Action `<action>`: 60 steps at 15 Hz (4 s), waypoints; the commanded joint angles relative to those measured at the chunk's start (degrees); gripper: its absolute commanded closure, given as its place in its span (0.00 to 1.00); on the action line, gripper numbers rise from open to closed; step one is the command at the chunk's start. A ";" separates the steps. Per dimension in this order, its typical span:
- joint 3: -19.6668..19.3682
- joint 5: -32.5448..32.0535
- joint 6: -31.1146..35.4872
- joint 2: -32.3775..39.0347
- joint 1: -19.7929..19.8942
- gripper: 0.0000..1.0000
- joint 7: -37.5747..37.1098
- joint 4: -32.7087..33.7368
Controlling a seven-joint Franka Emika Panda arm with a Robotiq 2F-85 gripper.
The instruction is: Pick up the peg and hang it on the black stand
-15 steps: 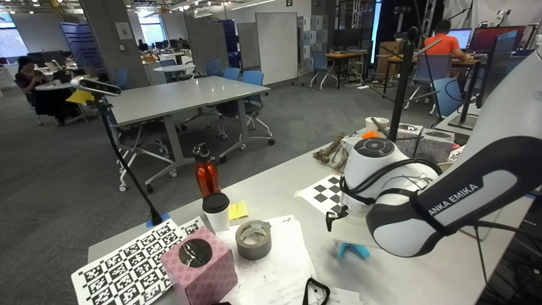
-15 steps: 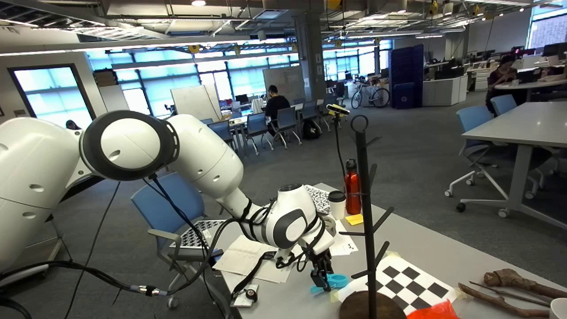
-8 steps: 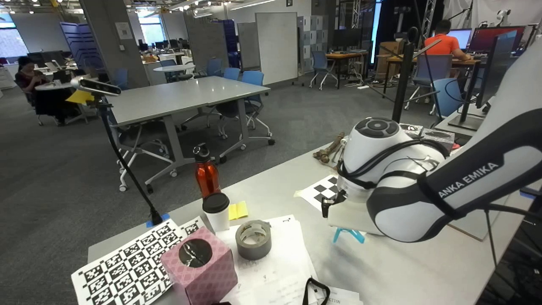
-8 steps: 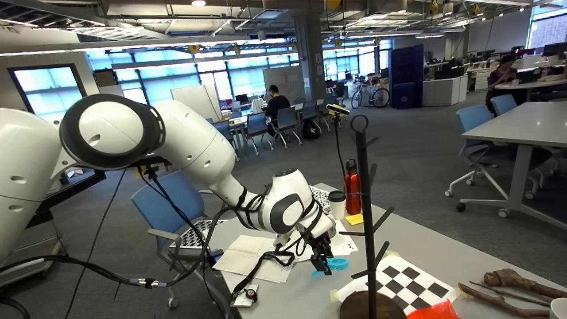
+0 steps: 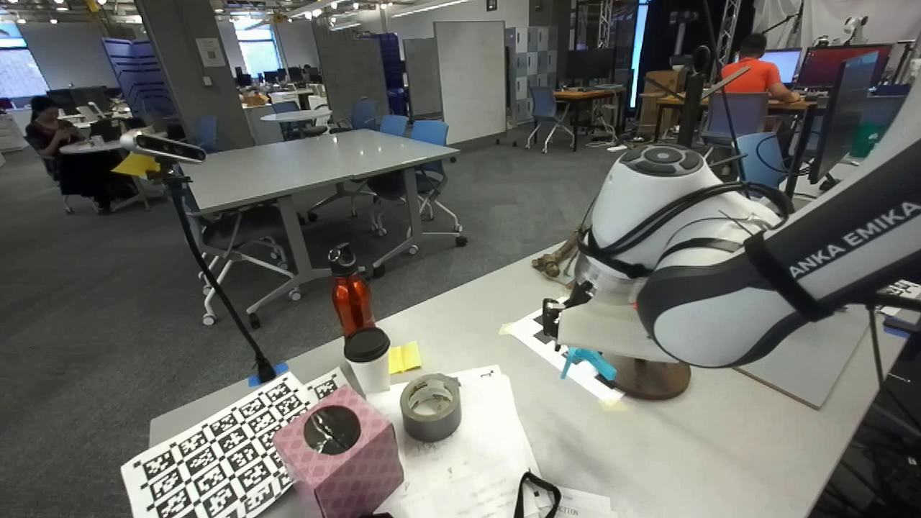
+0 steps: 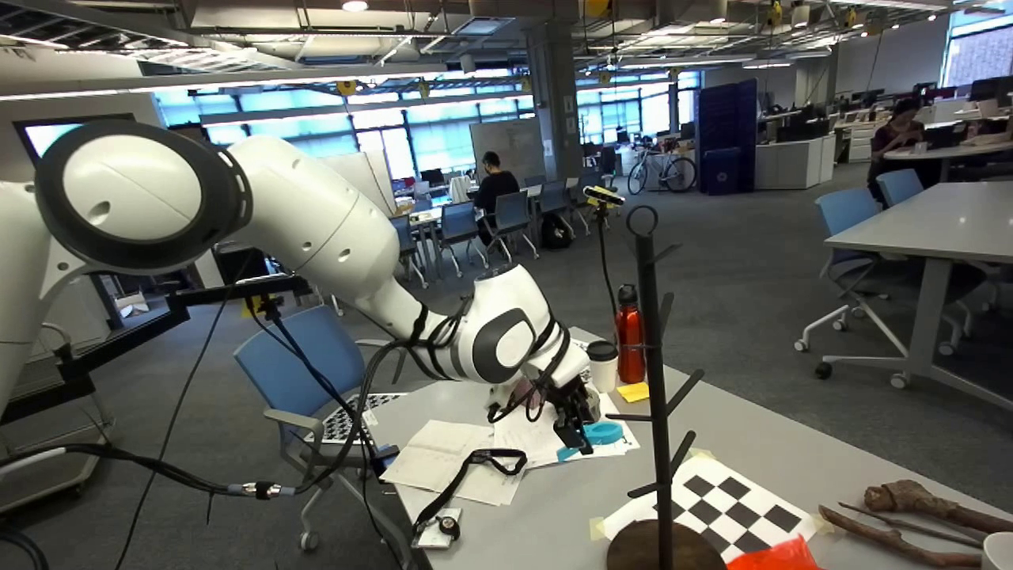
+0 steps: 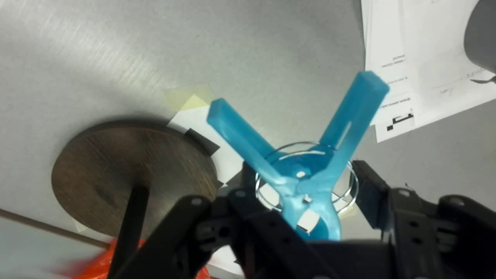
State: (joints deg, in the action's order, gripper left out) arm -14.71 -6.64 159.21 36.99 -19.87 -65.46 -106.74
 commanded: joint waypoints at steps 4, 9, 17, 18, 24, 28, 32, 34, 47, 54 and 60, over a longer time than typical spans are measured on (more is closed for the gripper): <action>-0.77 -3.37 0.45 -7.19 0.53 0.63 2.10 -3.65; -0.82 -5.04 0.57 -11.62 1.55 0.63 3.31 -5.84; 0.40 -7.85 -0.04 -19.99 3.42 0.63 5.71 -12.54; 1.13 -7.56 -0.28 -21.29 4.06 0.63 6.75 -13.79; 6.35 -3.99 -0.93 -29.03 9.28 0.63 16.71 -21.34; 7.53 -4.85 -0.65 -28.39 11.14 0.38 17.81 -20.77; 8.65 -3.97 -1.28 -30.95 12.78 0.38 20.80 -22.86; 8.77 -3.97 -1.34 -30.98 12.76 0.38 20.81 -22.91; 6.63 -12.61 -0.86 -30.90 14.34 0.63 16.93 -27.01; 4.70 -22.81 6.06 -32.29 13.92 0.63 16.06 -30.38; 4.02 -26.92 7.29 -31.21 14.26 0.38 17.37 -30.61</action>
State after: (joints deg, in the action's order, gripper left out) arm -10.69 -33.56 166.50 5.77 -5.61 -48.07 -137.37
